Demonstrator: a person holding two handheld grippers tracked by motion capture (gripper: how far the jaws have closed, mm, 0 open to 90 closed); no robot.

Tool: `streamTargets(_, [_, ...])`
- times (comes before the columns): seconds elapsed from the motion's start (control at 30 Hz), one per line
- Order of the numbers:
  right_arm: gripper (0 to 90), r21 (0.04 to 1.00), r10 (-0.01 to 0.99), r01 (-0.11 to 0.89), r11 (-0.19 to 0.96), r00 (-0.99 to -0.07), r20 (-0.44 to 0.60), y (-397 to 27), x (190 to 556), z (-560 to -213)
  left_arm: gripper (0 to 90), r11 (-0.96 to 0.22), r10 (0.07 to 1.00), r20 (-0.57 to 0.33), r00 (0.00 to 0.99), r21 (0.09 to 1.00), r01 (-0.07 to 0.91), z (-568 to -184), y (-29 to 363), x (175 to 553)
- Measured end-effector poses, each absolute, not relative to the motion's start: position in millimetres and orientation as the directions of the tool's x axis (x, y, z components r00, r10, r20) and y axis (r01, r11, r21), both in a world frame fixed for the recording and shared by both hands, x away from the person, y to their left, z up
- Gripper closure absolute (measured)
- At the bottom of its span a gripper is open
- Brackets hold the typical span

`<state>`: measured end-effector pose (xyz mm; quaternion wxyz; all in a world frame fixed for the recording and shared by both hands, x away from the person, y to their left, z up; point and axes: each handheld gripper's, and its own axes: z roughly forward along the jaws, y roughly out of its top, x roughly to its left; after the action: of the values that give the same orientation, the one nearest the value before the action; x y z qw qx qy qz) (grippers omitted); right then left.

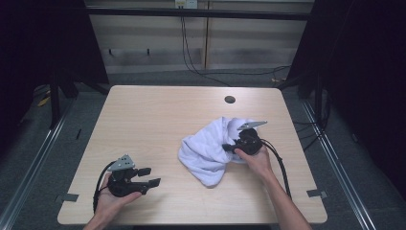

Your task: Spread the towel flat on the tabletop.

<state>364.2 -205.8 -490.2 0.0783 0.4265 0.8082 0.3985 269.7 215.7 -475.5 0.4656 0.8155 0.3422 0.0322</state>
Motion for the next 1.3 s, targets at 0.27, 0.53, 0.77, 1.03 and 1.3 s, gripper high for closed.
streamTargets(0.27, [70.9, 0.715, 0.609, 0.557, 0.422, -0.758, 0.231, -161, 327, -490, 45.9, -0.290, 0.597, -0.273, 0.754, 0.803, 0.520, -467, 222, 275])
streamTargets(0.53, [57.9, 0.719, 0.467, 0.505, 0.478, -0.839, 0.278, -131, 276, -484, 69.6, -0.294, 0.566, -0.292, 0.771, 0.803, 0.519, -466, 215, 287])
streamTargets(0.77, [41.7, 0.769, 0.495, 0.513, 0.381, -0.816, 0.299, -151, 273, -462, 61.3, -0.312, 0.530, -0.328, 0.782, 0.782, 0.540, -474, 182, 313])
streamTargets(1.03, [41.8, 0.790, 0.499, 0.519, 0.326, -0.805, 0.323, -130, 313, -460, 49.9, -0.359, 0.470, -0.368, 0.802, 0.751, 0.555, -490, 156, 325])
streamTargets(1.3, [64.0, 0.694, 0.591, 0.599, 0.400, -0.747, 0.304, -119, 325, -490, 50.7, -0.431, 0.447, -0.365, 0.817, 0.712, 0.554, -501, 141, 326])
